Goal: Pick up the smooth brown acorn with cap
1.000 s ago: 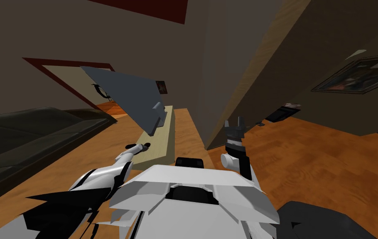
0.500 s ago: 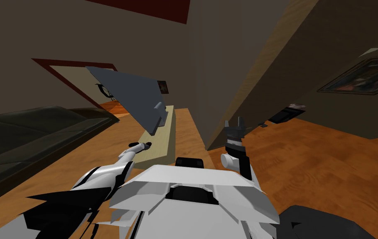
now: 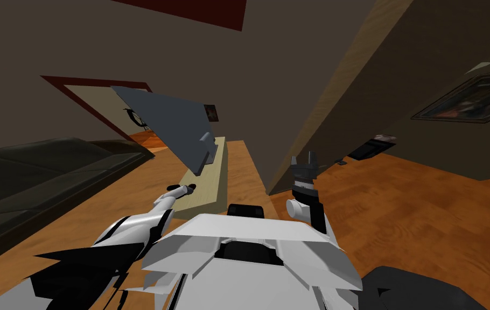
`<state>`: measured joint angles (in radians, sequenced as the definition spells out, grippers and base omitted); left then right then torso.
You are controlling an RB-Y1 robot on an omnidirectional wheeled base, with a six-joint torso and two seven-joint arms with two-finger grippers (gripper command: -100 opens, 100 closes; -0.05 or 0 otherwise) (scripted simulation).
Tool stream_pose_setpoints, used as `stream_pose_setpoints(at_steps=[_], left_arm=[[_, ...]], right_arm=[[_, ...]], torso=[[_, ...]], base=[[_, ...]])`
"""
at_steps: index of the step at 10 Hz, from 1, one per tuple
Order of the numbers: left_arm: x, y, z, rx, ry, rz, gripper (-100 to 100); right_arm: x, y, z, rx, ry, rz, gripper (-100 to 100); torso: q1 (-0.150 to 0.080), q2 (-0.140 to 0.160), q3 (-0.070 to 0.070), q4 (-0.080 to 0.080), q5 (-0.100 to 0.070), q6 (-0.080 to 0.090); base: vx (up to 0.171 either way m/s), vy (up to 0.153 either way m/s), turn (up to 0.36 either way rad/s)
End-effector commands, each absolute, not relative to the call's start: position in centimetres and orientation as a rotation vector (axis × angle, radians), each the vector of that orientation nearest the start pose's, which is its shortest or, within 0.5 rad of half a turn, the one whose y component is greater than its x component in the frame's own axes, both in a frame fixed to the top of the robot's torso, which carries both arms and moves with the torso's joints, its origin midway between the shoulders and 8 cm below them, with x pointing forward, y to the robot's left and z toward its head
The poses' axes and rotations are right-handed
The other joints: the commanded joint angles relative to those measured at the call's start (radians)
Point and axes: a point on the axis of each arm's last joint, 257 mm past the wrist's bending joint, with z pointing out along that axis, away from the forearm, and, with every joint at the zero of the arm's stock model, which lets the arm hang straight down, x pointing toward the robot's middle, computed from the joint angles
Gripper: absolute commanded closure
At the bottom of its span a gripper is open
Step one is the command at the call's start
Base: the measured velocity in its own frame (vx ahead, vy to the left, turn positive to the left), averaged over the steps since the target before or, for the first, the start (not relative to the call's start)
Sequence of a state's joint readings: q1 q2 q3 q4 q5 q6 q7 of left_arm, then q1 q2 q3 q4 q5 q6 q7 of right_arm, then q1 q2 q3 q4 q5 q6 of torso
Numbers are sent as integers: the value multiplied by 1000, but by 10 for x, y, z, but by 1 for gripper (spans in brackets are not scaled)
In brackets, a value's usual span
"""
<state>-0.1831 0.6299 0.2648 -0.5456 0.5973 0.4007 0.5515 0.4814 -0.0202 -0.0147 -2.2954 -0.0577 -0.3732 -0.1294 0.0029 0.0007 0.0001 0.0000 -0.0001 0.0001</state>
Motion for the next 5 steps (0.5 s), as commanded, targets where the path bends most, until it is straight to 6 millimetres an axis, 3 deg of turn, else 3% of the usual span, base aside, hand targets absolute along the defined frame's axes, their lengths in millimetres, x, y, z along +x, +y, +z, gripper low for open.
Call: stream_pose_setpoints(at_steps=[1,2,5], left_arm=[[327,645,-489,-2554,416,-503,0],[316,654,-487,-2558,392,-495,100],[292,669,-487,-2565,365,-470,100]], right_arm=[[361,-289,13,808,617,1429,0],[361,-289,13,808,617,1429,0],[361,-289,13,808,617,1429,0]], torso=[[0,0,0,0,0,0],[0,0,0,0,0,0],[-2,0,0,0,0,1]], base=[[0,0,0],[-2,-20,-144],[-8,-34,-118]])
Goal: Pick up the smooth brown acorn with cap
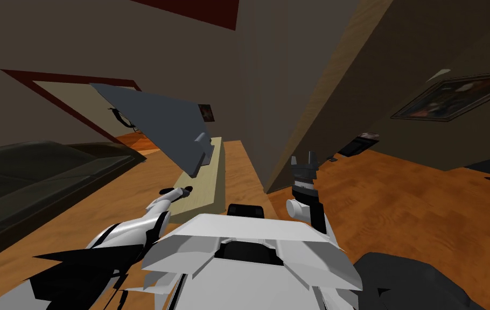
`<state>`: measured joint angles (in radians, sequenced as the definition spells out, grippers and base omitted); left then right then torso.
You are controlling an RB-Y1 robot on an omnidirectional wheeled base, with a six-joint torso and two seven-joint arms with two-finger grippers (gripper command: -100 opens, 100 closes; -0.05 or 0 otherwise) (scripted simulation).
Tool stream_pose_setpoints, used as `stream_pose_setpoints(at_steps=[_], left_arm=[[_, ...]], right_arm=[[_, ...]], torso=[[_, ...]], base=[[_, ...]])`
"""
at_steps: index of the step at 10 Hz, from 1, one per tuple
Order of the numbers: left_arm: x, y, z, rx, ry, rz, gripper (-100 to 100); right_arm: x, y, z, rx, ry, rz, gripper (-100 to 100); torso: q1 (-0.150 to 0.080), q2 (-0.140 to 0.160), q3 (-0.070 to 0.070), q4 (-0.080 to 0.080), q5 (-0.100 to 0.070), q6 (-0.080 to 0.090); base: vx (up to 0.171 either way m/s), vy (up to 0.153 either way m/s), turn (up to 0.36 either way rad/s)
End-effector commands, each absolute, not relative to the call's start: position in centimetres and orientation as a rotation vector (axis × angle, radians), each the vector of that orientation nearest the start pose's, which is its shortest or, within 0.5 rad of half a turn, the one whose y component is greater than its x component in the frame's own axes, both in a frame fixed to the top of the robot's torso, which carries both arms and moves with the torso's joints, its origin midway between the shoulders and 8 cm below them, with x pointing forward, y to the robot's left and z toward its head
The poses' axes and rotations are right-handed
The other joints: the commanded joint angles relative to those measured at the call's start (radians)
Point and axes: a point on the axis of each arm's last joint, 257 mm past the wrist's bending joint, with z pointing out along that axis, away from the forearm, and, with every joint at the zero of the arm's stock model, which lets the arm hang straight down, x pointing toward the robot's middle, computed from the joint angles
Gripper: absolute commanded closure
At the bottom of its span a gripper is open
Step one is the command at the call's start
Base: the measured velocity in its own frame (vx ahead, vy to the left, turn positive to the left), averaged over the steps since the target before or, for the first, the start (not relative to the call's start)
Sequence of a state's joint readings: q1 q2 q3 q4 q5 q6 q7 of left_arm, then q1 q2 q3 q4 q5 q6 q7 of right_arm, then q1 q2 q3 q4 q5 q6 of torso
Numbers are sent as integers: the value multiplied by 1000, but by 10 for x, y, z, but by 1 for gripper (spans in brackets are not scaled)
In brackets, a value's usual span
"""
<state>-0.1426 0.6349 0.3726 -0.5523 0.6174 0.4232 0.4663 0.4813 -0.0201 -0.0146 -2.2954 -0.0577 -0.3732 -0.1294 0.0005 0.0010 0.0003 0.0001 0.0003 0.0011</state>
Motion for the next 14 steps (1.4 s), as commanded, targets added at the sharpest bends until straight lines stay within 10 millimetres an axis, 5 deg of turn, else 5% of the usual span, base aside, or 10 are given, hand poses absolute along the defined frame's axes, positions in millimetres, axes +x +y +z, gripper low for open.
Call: stream_pose_setpoints(at_steps=[1,14], left_arm=[[292,671,-485,-2564,346,-478,100],[217,719,-474,-2566,213,-439,100]], right_arm=[[361,-289,13,808,617,1429,0],[361,-289,13,808,617,1429,0]], torso=[[0,0,0,0,0,0],[-1,0,1,1,-2,0]], base=[[-6,-24,-48],[-2,-22,-81]])
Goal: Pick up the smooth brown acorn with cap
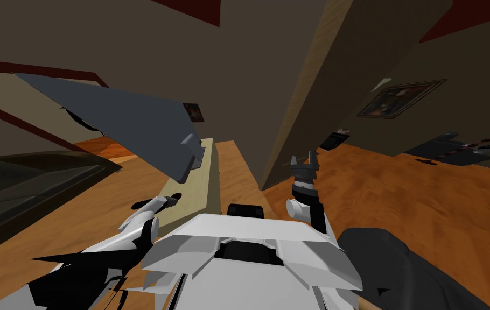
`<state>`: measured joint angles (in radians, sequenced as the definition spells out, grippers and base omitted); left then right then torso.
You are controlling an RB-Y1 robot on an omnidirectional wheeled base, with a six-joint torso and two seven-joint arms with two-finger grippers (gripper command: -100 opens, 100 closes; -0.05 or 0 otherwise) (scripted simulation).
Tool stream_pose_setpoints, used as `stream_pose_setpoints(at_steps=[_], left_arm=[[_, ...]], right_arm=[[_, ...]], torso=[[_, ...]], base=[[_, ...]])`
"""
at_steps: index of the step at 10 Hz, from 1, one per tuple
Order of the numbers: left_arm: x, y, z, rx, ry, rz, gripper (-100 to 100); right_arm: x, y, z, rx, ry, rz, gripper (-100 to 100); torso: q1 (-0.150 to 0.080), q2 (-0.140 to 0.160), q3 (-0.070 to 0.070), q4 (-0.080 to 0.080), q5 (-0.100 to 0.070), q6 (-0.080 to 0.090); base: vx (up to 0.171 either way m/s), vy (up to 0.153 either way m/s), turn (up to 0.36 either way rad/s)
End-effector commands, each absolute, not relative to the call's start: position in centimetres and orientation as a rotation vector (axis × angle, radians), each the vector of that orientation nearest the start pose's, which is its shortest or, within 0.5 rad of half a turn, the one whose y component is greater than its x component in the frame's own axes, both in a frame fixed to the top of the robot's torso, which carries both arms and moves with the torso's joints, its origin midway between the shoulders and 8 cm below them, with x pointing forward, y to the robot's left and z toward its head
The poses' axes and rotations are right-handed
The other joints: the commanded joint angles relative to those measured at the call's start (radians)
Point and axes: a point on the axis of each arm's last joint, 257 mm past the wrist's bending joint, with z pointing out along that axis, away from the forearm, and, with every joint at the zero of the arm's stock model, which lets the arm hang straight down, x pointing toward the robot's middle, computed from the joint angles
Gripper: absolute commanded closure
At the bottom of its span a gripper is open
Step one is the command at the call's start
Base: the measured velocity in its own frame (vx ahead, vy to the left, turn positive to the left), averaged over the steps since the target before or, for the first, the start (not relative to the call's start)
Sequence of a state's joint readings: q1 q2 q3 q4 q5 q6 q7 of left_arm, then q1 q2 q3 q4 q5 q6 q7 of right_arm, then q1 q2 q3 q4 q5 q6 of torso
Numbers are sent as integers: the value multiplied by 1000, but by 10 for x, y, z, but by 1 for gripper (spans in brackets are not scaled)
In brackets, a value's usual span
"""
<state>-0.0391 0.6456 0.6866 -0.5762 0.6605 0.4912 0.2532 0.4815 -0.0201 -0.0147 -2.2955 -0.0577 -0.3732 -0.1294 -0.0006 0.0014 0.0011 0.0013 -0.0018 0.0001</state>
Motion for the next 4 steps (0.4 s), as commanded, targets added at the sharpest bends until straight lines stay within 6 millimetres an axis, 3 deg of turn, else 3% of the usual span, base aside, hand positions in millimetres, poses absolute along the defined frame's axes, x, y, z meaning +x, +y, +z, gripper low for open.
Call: stream_pose_setpoints(at_steps=[1,3,4], left_arm=[[204,726,-473,-2566,194,-433,100],[206,726,-471,-2568,191,-436,100],[205,726,-472,-2567,195,-434,0]], right_arm=[[361,-289,13,808,617,1429,0],[361,-289,13,808,617,1429,0],[361,-289,13,808,617,1428,0]], torso=[[0,0,0,0,0,0],[0,0,0,0,0,0],[0,0,0,0,0,0]], base=[[-3,-31,-98],[-2,-14,-30],[0,0,0]])
